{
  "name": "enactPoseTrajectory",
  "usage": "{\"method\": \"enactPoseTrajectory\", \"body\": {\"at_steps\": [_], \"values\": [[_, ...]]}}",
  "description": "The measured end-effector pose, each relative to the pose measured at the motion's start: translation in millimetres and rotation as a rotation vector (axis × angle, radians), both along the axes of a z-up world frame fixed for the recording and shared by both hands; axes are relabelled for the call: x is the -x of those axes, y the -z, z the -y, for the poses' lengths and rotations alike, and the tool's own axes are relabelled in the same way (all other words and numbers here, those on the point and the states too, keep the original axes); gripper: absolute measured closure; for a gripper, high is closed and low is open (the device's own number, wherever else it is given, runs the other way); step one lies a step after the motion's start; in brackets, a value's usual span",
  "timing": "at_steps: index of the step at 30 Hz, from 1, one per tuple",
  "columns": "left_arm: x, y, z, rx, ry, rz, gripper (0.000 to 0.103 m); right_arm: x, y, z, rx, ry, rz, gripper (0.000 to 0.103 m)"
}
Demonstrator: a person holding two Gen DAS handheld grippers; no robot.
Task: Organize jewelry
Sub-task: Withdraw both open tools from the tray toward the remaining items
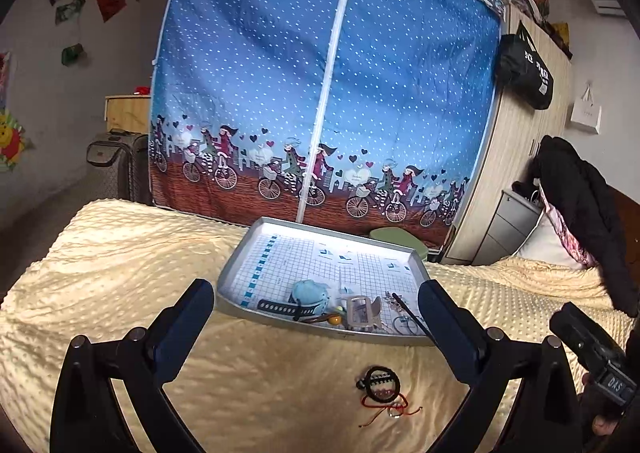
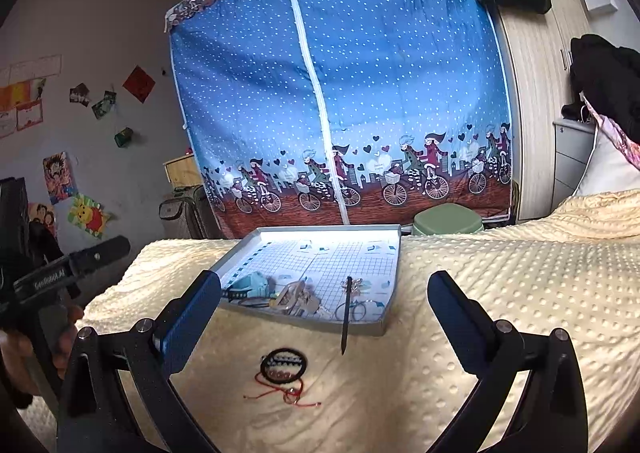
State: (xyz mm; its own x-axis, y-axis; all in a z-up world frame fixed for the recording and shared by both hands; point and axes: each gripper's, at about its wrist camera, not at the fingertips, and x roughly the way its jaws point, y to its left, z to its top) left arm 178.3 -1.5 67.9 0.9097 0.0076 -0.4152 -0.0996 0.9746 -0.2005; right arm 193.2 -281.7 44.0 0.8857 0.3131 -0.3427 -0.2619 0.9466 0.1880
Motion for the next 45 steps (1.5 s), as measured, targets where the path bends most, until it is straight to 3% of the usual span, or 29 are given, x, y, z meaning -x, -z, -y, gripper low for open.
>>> {"method": "enactPoseTrajectory", "body": {"at_steps": [12, 16, 24, 34, 39, 45], "values": [[76.5, 10.1, -33.6, -0.025, -0.019, -0.036, 0.000, 75.7, 14.6, 3.3, 0.004, -0.008, -0.047, 0.001], [95.3, 16.9, -43.6, -0.020, -0.039, -0.046, 0.000, 92.3, 22.8, -8.1, 0.051, -0.041, -0.060, 0.001], [125.8, 53.6, -53.4, 0.003, -0.100, -0.102, 0.000, 110.0, 43.2, -28.0, 0.111, -0.077, -0.104, 0.001], [123.4, 77.5, -49.8, 0.001, -0.098, -0.181, 0.000, 93.5, 87.1, -39.7, 0.223, -0.046, -0.313, 0.001], [112.2, 89.3, -43.7, 0.010, -0.063, -0.262, 0.000, 88.2, 91.3, -35.5, 0.213, -0.062, -0.346, 0.001], [85.8, 101.9, -40.8, 0.098, 0.008, -0.356, 0.000, 69.4, 88.5, -32.9, 0.259, -0.107, -0.369, 0.001]]}}
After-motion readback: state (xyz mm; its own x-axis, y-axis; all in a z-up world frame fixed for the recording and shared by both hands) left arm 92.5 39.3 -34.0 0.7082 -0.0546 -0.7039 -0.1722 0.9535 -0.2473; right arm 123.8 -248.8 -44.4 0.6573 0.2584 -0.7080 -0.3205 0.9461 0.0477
